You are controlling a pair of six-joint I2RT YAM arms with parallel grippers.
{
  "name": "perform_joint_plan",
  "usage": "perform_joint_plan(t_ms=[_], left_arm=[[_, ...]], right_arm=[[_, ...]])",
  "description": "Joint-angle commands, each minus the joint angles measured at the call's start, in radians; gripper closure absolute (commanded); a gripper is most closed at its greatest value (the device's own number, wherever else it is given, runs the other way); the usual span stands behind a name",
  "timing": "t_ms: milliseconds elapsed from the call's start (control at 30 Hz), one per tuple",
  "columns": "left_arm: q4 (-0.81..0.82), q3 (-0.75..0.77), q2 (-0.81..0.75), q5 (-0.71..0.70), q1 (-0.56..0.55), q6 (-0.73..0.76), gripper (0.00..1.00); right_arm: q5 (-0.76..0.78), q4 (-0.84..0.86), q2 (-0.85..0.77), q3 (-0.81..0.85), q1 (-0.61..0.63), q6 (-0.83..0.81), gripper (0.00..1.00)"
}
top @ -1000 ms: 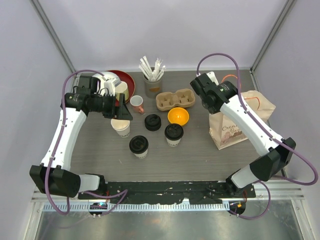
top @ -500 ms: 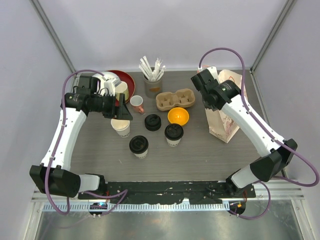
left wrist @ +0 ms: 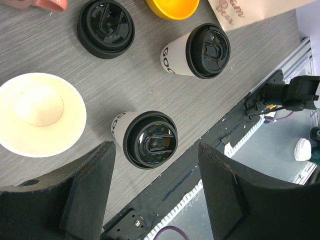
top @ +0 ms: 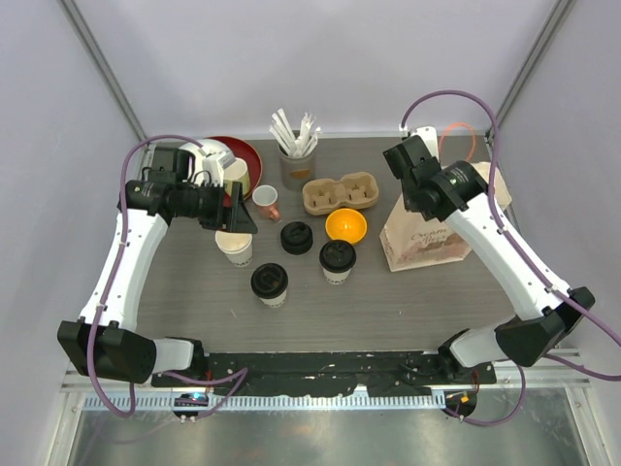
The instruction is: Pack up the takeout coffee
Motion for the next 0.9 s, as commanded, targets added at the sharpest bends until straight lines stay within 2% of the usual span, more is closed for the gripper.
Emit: perform_joint_plan(t_ms=[0,267,467,733,867], left_arm=[[0.011,0.013,-0.016,0.021,0.004,0.01,0.29],[0.011,0.018,-0.012,0.023,0.004,0.01,0.29],[0.008,0.016,-0.011,0.018,0.004,0.015,0.29],[0.011,0.023,-0.002,0.019,0.004,0.012,0.29],[0.006,0.021,-0.003,0.015,0.004,0.013,0.29]], right_arm=[[-0.035,-0.01,-0.01,-0.041,-0.001,0.033,0.99],[-0.015,-0.033,-0.006,-0.024,0.0,0.038,0.99],[-0.061,0.039,-0.039,-0.114,0.0,0.053,0.99],[-0.163,0.116,-0.075,-0.11,0.015,0.05,0.99],[-0.161,0.134,-0.064,-0.107,0.025,0.049,0.99]])
